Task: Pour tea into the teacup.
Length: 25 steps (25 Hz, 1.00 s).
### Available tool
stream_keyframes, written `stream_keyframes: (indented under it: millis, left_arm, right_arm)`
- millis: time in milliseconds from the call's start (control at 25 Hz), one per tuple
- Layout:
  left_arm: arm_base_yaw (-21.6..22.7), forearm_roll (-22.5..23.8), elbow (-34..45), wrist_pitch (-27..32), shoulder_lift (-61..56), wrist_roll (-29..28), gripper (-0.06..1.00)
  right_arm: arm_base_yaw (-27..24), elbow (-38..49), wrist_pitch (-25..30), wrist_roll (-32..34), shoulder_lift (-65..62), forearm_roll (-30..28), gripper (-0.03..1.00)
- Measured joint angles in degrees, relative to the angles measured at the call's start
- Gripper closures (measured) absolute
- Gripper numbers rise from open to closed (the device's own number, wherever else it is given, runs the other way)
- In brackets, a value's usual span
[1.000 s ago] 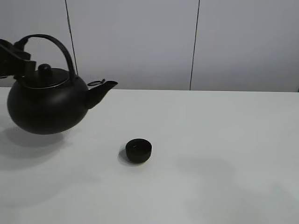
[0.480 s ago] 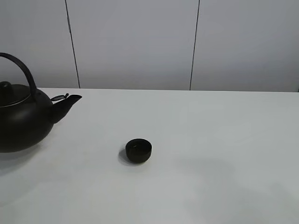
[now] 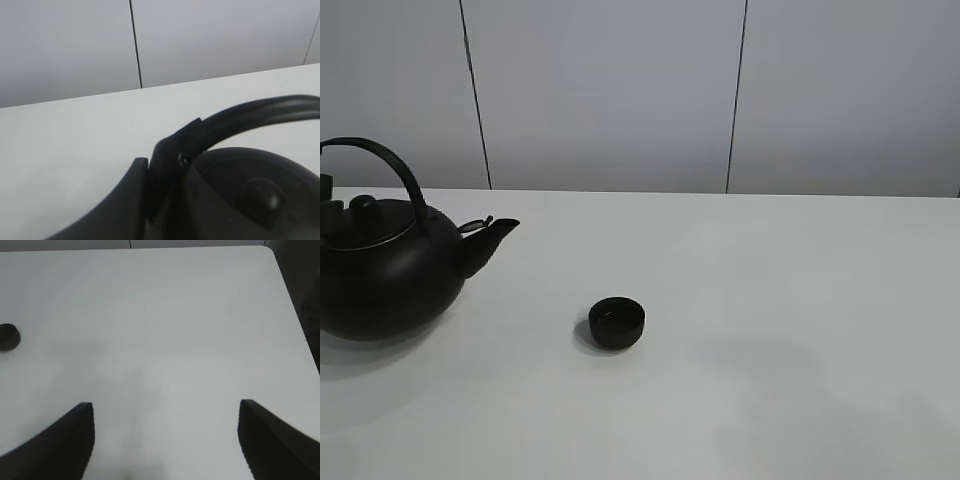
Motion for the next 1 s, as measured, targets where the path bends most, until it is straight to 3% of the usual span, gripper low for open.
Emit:
stream_keyframes:
  millis: [360,1000]
  left_arm:
    - [0.0,2.2,0.6,-4.3,4.4,-0.1,0.83]
    - [0.0,5.9,2.1,-5.8,6.5,-1.1,0.82]
  right_arm:
    - [0.0,0.0,-0.1,0.0,0.0,0.0,0.42]
    - [0.0,0.0,-0.1,0.0,0.0,0.0,0.42]
